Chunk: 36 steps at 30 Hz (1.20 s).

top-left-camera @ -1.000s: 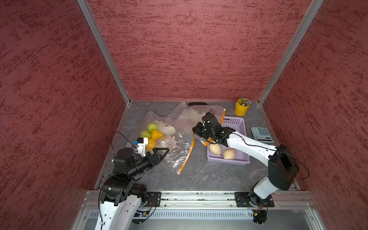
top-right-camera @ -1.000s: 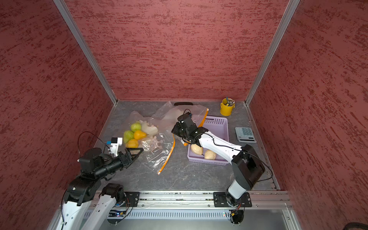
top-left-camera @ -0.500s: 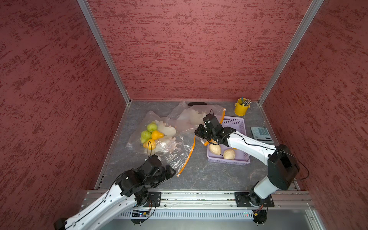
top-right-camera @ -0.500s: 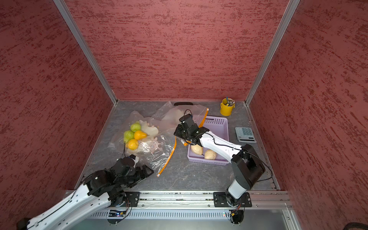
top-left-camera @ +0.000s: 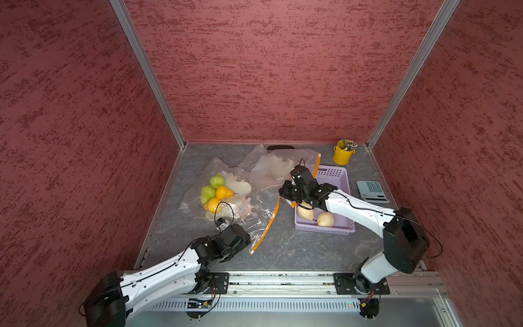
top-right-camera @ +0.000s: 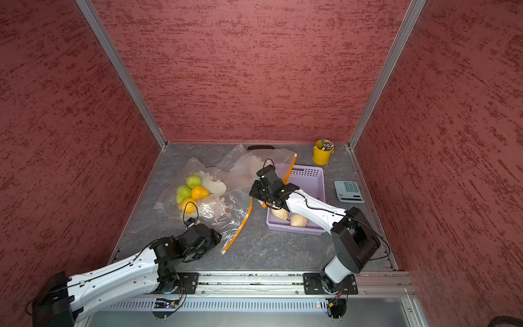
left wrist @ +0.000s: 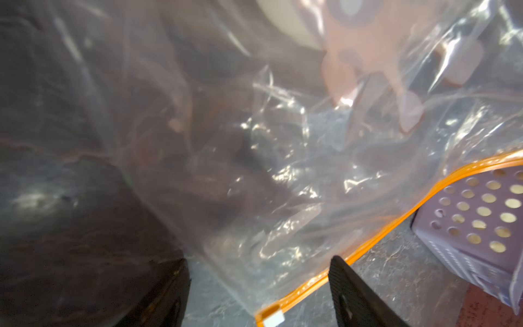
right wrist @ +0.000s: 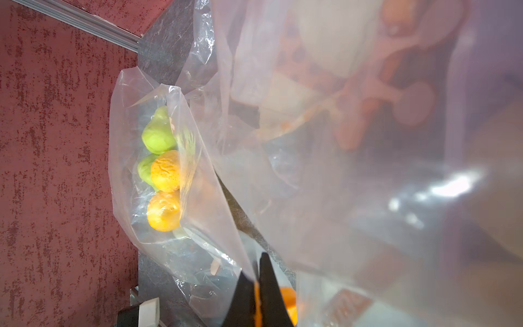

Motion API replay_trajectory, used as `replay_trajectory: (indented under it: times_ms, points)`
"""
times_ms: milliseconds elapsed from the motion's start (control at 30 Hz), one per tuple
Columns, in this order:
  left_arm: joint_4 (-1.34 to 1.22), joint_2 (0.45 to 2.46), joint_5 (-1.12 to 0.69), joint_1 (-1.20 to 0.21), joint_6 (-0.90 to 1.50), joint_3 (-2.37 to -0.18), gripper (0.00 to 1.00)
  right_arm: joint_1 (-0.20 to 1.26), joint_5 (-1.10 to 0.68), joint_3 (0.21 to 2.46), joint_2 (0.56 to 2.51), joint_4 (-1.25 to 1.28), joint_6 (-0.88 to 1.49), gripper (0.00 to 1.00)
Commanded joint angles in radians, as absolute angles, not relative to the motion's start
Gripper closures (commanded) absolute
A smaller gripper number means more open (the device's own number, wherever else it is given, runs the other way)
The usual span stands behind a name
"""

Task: Open the zip-top bag and take out the pear
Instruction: Pick up the zipper food storage bag at the center of the board.

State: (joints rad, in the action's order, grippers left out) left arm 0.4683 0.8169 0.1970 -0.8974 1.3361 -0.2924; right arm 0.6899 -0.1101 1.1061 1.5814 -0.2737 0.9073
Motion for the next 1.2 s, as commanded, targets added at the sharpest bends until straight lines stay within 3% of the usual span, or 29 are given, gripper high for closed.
replay_trajectory:
  times_ms: [0, 67, 133, 267, 300, 400, 500, 567, 633, 900, 1100, 1167]
  points:
    - [0.337, 0.895, 0.255, -0.887, 1.367, -0.265, 0.25, 0.683, -0.127, 1.100, 1.556, -0.255, 0.888, 1.00]
    - [0.289, 0.944, 0.255, -0.881, 1.355, -0.258, 0.35, 0.682, -0.133, 1.098, 1.559, -0.253, 0.886, 1.00]
    - [0.241, 0.986, 0.232, -0.873, 1.340, -0.258, 0.50, 0.683, -0.138, 1.094, 1.559, -0.253, 0.887, 1.00]
    - [0.211, 0.996, 0.182, -0.857, 1.318, -0.237, 0.93, 0.683, -0.146, 1.082, 1.552, -0.245, 0.890, 1.00]
    - [0.223, 0.980, 0.175, -0.857, 1.309, -0.237, 0.99, 0.683, -0.148, 1.080, 1.549, -0.245, 0.889, 1.00]
    - [0.270, 0.886, 0.157, -0.850, 1.273, -0.238, 1.00, 0.679, -0.171, 1.079, 1.536, -0.232, 0.876, 0.89]
    - [0.327, 0.768, 0.100, -0.784, 1.203, -0.260, 1.00, 0.665, -0.249, 1.122, 1.529, -0.260, 0.804, 0.52]
    - [0.363, 0.701, 0.004, -0.697, 1.143, -0.296, 1.00, 0.663, -0.312, 1.161, 1.509, -0.320, 0.705, 0.39]
    - [0.406, 0.660, -0.079, -0.620, 1.081, -0.345, 1.00, 0.663, -0.331, 1.197, 1.477, -0.419, 0.598, 0.32]
    - [0.499, 0.764, -0.413, -0.317, 0.833, -0.544, 1.00, 0.749, -0.272, 1.291, 1.285, -0.687, 0.162, 0.27]
    - [0.523, 0.848, -0.499, -0.274, 0.759, -0.659, 1.00, 1.044, 0.037, 1.347, 1.342, -0.662, -0.224, 0.30]
    - [0.527, 0.850, -0.527, -0.256, 0.755, -0.671, 1.00, 1.127, 0.118, 1.330, 1.382, -0.594, -0.376, 0.36]
